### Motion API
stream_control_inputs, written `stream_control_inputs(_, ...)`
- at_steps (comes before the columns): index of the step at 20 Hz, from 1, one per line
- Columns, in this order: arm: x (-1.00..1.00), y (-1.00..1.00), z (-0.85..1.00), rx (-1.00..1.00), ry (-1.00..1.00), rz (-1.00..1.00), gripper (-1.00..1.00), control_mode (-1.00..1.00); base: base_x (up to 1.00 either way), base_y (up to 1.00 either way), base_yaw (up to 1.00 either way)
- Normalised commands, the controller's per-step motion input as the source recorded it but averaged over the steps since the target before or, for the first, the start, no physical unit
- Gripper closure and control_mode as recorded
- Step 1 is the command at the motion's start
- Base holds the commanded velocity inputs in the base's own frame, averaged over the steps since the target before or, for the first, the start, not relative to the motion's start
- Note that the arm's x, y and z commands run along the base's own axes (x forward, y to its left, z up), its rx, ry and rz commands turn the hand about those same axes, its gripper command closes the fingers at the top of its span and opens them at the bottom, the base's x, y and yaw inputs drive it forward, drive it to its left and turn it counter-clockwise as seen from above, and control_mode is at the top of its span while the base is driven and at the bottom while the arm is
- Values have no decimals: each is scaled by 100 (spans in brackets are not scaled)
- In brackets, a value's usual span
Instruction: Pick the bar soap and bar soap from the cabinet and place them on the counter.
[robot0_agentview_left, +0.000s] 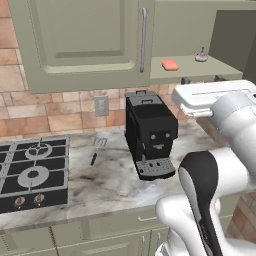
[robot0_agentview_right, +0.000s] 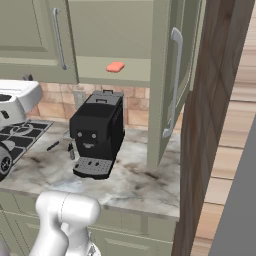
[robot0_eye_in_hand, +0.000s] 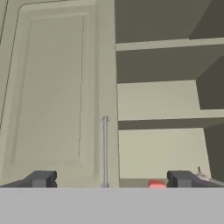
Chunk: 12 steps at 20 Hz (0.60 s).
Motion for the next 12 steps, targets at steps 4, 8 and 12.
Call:
stream_control_inputs(4,33,9,-17,-1,0,0,-100,-100,0,0,0)
stream_control_inputs(8,27,12,-7,-1,0,0,-100,-100,0,0,0)
stream_control_inputs(12,16,0,0,-2,-3,0,-100,-100,0,0,0)
